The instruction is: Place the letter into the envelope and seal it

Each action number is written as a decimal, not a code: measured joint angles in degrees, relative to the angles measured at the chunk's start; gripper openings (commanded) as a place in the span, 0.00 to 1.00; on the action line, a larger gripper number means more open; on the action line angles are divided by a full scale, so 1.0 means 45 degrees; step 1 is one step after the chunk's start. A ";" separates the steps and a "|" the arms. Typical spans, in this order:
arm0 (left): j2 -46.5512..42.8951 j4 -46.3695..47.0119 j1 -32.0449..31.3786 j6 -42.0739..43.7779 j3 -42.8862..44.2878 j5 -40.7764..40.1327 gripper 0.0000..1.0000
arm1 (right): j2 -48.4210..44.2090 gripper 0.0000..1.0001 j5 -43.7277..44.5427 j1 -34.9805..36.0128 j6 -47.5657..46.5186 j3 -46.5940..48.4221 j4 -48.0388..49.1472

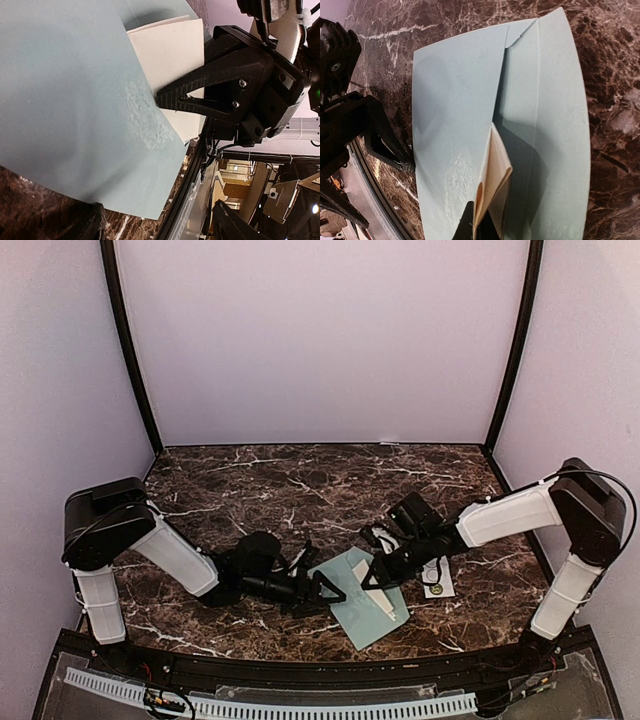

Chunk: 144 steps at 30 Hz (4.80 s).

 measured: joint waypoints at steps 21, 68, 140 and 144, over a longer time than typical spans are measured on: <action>0.0005 0.0087 0.0000 -0.0189 -0.0034 -0.0160 0.72 | -0.1783 0.46 0.1909 0.0199 -0.0903 0.1054 -0.2939; -0.0029 0.0063 0.0000 -0.0262 -0.0102 -0.0393 0.71 | 0.0073 0.00 0.2035 0.0481 -0.0491 0.0685 -0.1690; -0.1506 -0.1880 0.2210 0.1583 -0.0627 -0.1846 0.69 | 0.1137 0.15 0.1418 0.1501 0.2215 0.1447 0.0777; -0.2040 -0.3050 0.2312 0.2302 -0.0520 -0.2429 0.73 | 0.0947 0.40 0.1753 0.1520 0.2059 0.1982 0.0355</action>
